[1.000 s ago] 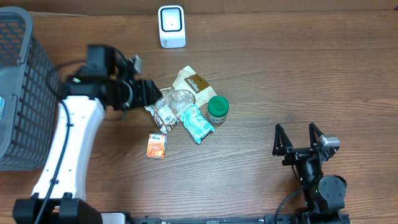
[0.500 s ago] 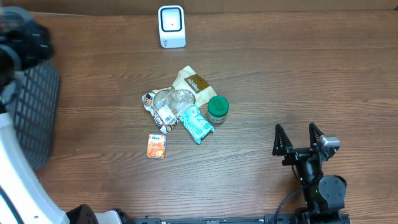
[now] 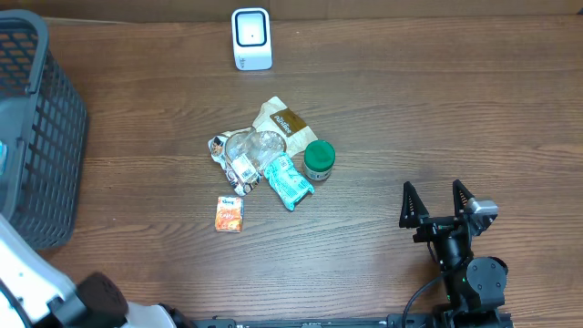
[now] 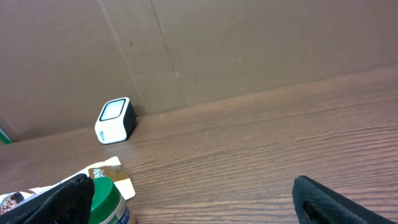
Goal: Scan the item barcode
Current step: 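Reach the left gripper into the basket and grasp the green Kleenex pack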
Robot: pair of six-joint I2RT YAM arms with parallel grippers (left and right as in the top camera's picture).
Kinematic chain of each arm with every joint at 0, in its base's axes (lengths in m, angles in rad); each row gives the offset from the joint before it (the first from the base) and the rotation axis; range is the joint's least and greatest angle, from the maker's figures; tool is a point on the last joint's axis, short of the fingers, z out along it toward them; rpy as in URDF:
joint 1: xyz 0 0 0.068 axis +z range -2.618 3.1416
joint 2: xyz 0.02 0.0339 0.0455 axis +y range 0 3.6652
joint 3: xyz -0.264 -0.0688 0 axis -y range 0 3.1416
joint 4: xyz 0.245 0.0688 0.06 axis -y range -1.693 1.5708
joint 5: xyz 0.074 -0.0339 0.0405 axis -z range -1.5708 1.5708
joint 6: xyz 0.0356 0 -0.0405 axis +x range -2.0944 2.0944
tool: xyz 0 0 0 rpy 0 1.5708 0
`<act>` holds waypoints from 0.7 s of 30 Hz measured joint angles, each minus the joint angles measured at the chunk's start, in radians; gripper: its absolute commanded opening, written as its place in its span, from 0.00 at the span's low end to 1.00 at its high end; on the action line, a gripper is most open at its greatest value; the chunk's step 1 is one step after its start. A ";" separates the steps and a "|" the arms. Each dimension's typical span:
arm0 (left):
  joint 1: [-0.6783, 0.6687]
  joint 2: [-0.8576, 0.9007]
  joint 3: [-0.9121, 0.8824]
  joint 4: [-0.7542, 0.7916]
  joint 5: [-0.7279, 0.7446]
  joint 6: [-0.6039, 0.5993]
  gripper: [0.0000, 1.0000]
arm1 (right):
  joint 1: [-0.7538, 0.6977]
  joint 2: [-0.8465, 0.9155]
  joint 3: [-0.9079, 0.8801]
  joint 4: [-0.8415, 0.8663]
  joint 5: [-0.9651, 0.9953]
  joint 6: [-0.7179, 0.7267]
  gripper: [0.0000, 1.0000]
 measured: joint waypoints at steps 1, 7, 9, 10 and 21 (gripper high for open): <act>0.002 0.021 0.000 0.003 -0.004 0.000 0.91 | 0.000 0.000 0.000 0.001 0.000 0.000 1.00; 0.013 0.147 0.000 0.004 -0.034 0.000 0.88 | 0.000 0.000 0.000 0.000 0.000 0.000 1.00; 0.021 0.184 0.000 0.013 -0.046 0.000 0.87 | 0.000 0.000 0.000 0.000 0.000 0.000 1.00; 0.027 0.198 0.000 0.018 -0.050 0.000 0.87 | 0.000 0.000 0.000 0.000 0.000 0.000 1.00; 0.045 0.430 0.000 0.109 -0.159 0.095 0.87 | 0.000 0.000 0.000 0.000 0.000 0.000 1.00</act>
